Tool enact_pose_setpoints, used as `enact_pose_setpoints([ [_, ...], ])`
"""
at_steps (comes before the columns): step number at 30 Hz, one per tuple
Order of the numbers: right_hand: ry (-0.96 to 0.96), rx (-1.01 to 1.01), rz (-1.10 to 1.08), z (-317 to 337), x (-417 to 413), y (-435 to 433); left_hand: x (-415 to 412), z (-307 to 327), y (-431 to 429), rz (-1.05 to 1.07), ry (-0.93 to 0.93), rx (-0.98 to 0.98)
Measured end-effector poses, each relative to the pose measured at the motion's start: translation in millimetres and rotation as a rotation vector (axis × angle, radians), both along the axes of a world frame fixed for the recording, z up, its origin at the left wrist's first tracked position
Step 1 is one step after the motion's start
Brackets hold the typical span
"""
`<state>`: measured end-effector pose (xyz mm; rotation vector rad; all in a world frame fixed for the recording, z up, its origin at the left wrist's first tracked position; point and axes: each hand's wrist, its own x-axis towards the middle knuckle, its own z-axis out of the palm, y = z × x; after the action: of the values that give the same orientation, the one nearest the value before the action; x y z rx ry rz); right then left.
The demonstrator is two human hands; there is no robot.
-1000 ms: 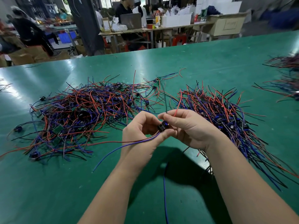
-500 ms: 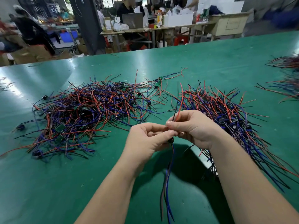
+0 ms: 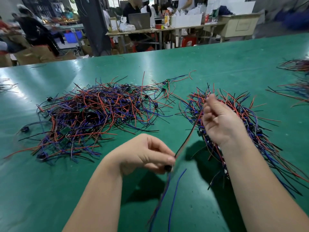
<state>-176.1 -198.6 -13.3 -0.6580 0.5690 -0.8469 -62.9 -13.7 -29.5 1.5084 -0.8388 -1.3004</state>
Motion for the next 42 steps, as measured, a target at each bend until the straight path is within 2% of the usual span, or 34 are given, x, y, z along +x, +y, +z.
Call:
enact_pose_setpoints([
  [3, -0.086, 0.054, -0.144, 5.1, -11.1, -17.6, -2.1, -2.6, 0.0, 0.002, -0.002, 0.028],
  [7, 0.046, -0.167, -0.340, -1.6, -4.8, -11.8, 0.2, -6.0, -10.9, 0.348, 0.051, -0.063],
  [12, 0.070, -0.298, -0.454, 2.9, -4.0, -2.3, 10.1, -5.1, -12.4, 0.680, 0.201, -0.149],
  [14, 0.118, -0.362, -0.403, 2.9, -5.7, 0.9, 12.3, -3.7, -13.6, 0.782, 0.241, -0.208],
  [16, 0.208, -0.520, -0.188, 1.2, -3.0, 10.4, 12.8, -3.5, -14.8, 0.841, 0.262, -0.253],
  [18, 0.345, -0.808, 0.112, -4.7, 2.7, 27.0, 11.0, -4.7, -16.5, 0.851, 0.260, -0.273],
  [20, 0.471, -1.079, 0.306, -16.2, 10.7, 48.2, 6.7, -6.9, -19.0, 0.828, 0.242, -0.272],
  [22, 0.570, -1.243, 0.271, -25.6, 19.2, 64.2, 3.0, -8.7, -21.1, 0.798, 0.210, -0.267],
  [25, 0.668, -1.296, 0.103, -23.8, 22.6, 68.5, -1.6, -9.0, -22.6, 0.707, 0.203, -0.269],
  [28, 0.782, -1.367, 0.045, -15.4, 19.2, 66.0, -3.8, -7.1, -21.6, 0.578, 0.191, -0.277],
  [31, 0.808, -1.383, -0.048, 3.1, 9.7, 57.6, 0.4, -1.9, -17.0, 0.521, 0.142, -0.303],
  [33, 0.816, -1.353, -0.175, 16.9, -2.2, 45.1, 12.8, -1.2, -11.6, 0.692, -0.035, -0.292],
  [35, 0.865, -1.311, -0.297, 25.0, -17.0, 29.7, 32.1, -8.6, -2.6, 0.958, -0.472, -0.116],
  [37, 1.070, -1.307, -0.313, 24.9, -29.8, 14.1, 47.0, -18.4, 8.2, 1.047, -0.945, 0.167],
  [38, 1.235, -1.310, -0.242, 22.2, -34.8, 5.8, 52.7, -22.8, 11.4, 1.032, -1.065, 0.251],
  [40, 1.568, -1.258, 0.023, 19.6, -38.9, -2.9, 59.4, -30.5, 12.4, 0.940, -1.150, 0.378],
  [42, 1.731, -1.225, 0.200, 18.6, -37.7, -1.9, 61.5, -35.7, 10.1, 0.822, -1.161, 0.533],
])
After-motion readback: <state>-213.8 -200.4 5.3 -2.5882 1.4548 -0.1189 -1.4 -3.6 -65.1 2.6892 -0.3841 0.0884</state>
